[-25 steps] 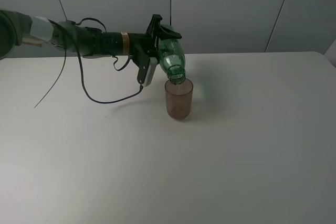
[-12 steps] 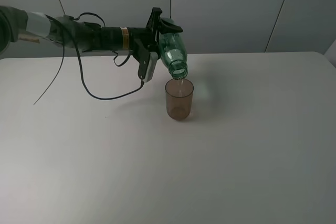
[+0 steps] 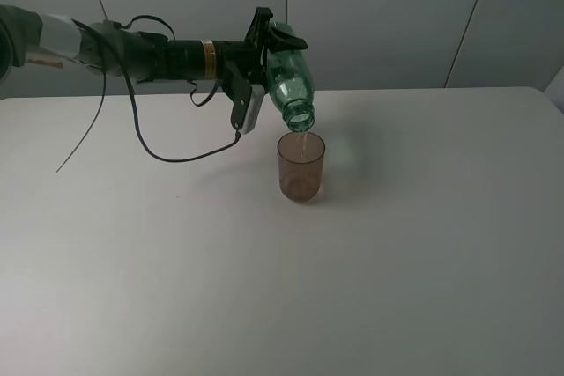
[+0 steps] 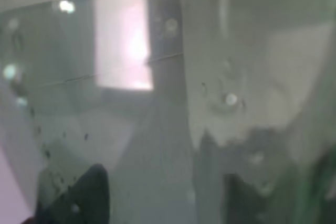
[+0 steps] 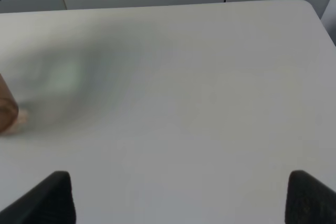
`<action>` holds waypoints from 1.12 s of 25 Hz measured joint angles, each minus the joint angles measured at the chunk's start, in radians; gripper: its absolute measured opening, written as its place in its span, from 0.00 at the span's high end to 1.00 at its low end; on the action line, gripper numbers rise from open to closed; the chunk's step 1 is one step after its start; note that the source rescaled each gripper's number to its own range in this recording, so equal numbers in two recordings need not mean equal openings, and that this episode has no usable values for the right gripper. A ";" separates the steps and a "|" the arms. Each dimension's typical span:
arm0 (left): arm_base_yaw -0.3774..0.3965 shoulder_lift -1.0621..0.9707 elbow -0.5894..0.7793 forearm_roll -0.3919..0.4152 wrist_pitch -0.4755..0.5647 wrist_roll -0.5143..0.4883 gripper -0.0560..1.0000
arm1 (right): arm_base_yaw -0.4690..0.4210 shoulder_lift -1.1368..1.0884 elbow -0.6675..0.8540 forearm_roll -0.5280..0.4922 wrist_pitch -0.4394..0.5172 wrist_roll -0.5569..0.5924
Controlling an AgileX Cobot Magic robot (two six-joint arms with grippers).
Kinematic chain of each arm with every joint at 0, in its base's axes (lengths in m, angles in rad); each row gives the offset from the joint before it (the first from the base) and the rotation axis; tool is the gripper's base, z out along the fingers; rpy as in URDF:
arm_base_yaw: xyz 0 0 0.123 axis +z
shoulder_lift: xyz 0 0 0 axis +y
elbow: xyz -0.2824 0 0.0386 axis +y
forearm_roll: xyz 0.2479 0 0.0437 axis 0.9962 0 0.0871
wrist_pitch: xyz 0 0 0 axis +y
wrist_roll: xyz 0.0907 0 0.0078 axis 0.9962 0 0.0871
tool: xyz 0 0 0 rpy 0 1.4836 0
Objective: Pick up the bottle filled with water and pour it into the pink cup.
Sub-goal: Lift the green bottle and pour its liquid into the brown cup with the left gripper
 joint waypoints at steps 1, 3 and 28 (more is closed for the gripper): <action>0.000 0.000 0.000 0.000 0.002 0.006 0.94 | 0.000 0.000 0.000 0.000 0.000 0.000; 0.000 0.000 0.000 -0.002 0.002 0.017 0.94 | 0.000 0.000 0.000 0.000 0.000 0.000; 0.000 0.000 0.000 -0.024 0.002 0.108 0.94 | 0.000 0.000 0.000 0.000 0.000 0.000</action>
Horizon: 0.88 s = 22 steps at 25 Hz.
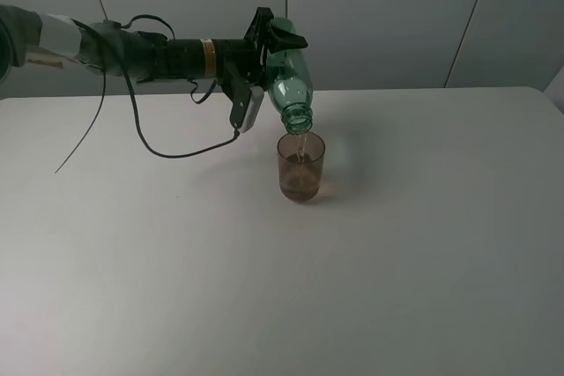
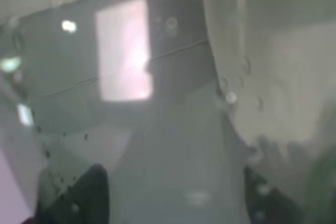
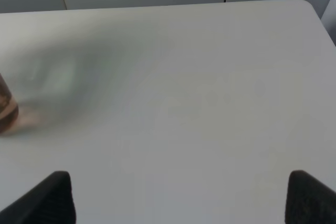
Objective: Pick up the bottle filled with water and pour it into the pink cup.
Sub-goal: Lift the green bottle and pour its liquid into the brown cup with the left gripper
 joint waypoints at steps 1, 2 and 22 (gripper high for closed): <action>0.000 0.000 0.000 0.000 0.000 0.002 0.94 | 0.000 0.000 0.000 0.000 0.000 0.000; 0.000 0.000 0.000 0.000 0.000 0.011 0.94 | 0.000 0.000 0.000 0.000 0.000 0.000; -0.018 -0.021 0.000 -0.005 0.000 0.115 0.94 | 0.000 0.000 0.000 0.000 0.000 0.000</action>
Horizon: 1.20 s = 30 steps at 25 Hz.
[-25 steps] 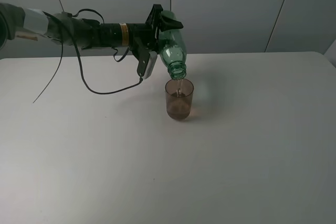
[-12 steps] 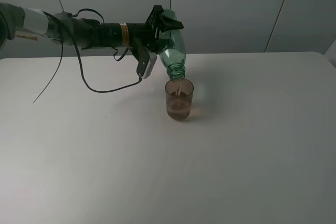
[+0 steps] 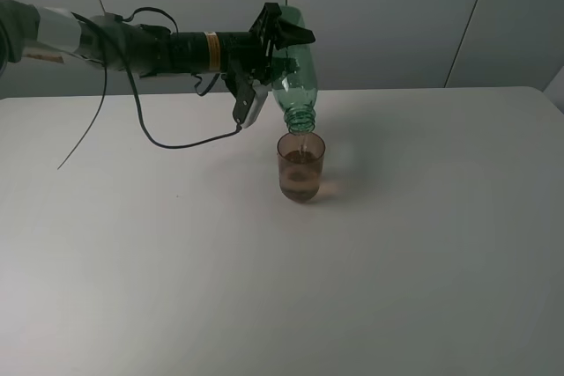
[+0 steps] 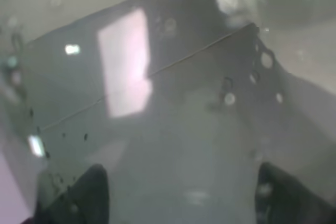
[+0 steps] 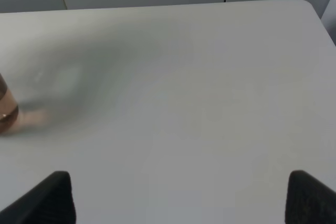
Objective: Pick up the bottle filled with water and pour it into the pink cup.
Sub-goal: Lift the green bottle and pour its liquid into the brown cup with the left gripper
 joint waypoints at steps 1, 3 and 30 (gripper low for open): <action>0.000 0.000 0.000 0.000 0.000 0.005 0.94 | 0.000 0.000 0.000 0.000 0.000 0.000; -0.002 0.000 0.000 -0.002 0.000 0.012 0.94 | 0.000 0.000 0.000 0.000 0.000 0.000; -0.036 -0.056 0.000 0.041 0.023 0.090 0.95 | 0.000 0.000 0.000 0.000 0.000 0.000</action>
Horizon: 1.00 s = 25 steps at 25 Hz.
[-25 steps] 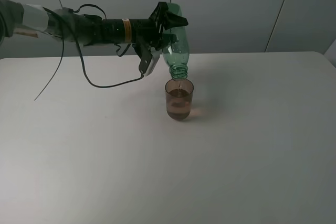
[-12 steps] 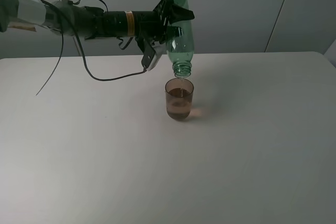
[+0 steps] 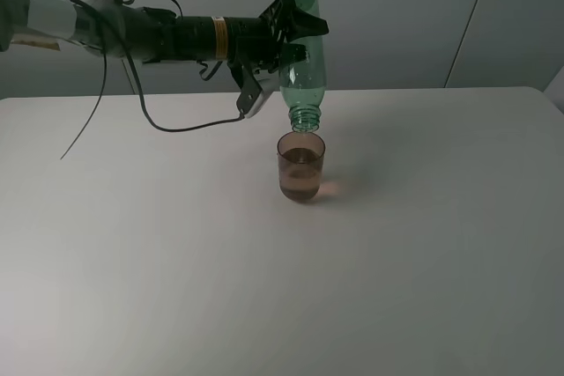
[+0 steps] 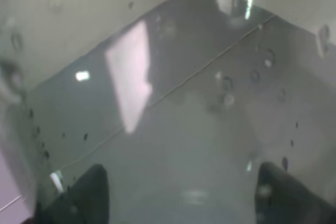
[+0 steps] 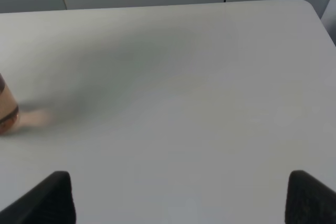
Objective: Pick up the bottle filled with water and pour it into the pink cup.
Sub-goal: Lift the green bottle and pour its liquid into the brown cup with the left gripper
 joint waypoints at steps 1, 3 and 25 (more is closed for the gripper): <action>0.000 0.000 0.000 0.000 0.000 0.000 0.95 | 0.000 0.000 0.000 0.000 0.000 0.000; -0.002 0.000 0.000 0.000 0.006 0.000 0.95 | 0.000 0.000 0.000 0.000 0.000 0.000; 0.034 -0.055 0.080 -0.102 0.051 -0.725 0.95 | 0.000 0.000 0.000 0.000 0.000 0.000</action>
